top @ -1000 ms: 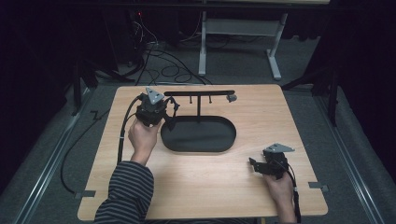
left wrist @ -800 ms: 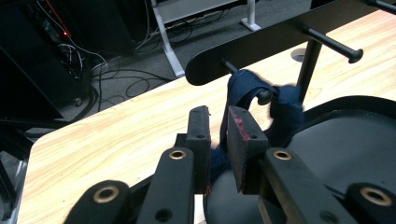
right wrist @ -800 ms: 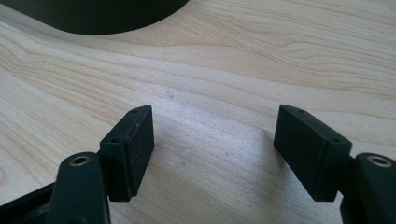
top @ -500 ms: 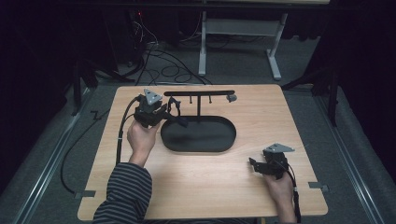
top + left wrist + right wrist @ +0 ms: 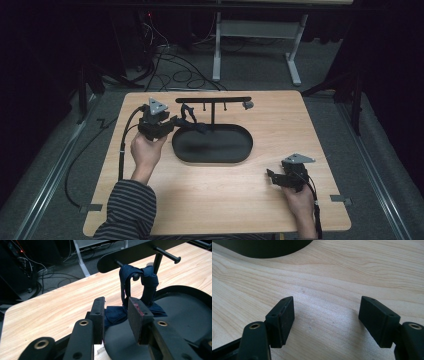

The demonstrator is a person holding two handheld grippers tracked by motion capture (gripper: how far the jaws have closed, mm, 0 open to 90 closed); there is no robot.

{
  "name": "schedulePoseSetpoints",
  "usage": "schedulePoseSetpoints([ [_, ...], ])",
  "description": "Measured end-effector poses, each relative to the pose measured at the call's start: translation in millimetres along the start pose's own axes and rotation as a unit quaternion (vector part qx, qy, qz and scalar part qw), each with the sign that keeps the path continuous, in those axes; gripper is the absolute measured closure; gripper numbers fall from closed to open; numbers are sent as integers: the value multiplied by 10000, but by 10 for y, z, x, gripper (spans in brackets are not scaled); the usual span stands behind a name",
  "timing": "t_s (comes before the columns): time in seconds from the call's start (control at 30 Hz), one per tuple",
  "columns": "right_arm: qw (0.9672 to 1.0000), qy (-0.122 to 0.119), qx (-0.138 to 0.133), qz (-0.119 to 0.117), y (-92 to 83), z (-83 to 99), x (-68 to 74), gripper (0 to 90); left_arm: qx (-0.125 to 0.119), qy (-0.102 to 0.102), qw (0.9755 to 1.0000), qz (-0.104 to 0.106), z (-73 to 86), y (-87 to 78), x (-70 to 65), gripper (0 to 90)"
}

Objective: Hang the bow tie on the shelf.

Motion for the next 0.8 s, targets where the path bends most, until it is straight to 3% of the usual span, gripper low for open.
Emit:
schedulePoseSetpoints([
  [0.3,10000,-9,4,3,0,0,2,301,-6,-62,10000,34,64,-102,31,616],
  [0.8,10000,-14,-5,8,1,0,3,301,-218,-197,9996,21,209,-329,106,617],
])
Point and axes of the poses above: each handheld gripper's, and its own axes: y roughly forward along the jaws, z roughly out of its underside, x roughly to its left, the point moved 1 cm from there along y, roughly forward along the jaws, and after that the axes turned 8 degrees about z, right-handed, at the moved point
